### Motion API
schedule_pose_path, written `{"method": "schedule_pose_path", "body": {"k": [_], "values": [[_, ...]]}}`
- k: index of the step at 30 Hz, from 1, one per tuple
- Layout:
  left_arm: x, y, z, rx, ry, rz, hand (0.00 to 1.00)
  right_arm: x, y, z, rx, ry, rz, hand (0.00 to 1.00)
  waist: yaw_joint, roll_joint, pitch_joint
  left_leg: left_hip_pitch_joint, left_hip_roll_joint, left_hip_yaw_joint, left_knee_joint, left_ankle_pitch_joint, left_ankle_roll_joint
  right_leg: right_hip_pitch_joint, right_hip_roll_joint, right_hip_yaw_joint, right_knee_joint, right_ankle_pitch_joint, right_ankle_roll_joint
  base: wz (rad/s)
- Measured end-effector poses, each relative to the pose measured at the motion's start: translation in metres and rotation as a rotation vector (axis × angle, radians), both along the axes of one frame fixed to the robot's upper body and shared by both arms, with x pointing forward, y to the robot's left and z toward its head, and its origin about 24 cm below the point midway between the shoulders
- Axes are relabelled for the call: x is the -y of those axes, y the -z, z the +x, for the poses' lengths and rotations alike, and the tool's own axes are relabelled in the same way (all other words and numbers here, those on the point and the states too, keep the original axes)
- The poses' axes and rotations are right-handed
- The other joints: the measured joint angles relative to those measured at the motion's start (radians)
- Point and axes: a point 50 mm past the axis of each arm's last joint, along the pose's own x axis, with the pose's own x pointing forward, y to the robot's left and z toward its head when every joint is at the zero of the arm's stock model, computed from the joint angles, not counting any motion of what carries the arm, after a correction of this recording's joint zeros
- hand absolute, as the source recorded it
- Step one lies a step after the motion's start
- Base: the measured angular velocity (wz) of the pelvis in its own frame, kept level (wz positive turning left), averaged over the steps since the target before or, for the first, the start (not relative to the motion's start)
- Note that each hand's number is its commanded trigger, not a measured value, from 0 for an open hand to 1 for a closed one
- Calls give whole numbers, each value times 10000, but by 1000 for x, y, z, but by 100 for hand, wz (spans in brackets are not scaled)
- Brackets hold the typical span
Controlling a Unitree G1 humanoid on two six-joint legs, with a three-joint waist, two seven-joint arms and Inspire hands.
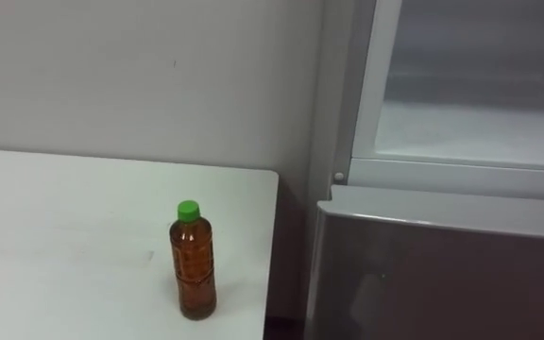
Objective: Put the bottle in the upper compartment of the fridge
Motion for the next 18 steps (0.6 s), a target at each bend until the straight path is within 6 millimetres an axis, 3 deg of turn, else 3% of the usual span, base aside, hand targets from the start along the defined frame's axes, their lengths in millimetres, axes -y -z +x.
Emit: {"method": "schedule_pose_path", "body": {"k": [6, 12, 18], "values": [[-5, 0, -6, -405, -39, 120, 0, 3, -19, 9, 510, -594, -170, 0, 130, -18, -1, 13, 1, -3, 27, 10, 13, 7, 13, 152, 10, 28, -8, 0], [-8, -1, -4, -594, 369, 277, 0, -6, -53, 26, 1673, -1388, 314, 0, 307, -12, 3, 20, 10, 1, 95, 9, 18, -3, 61, 269, 136, 32, -11, 1], [-8, -1, -4, -748, 911, 359, 0, -8, -64, 29, 1934, -1690, 856, 0, 346, -7, 4, 17, -5, -6, 121, 33, 52, 5, 52, 371, 145, 38, -3, 1]]}}
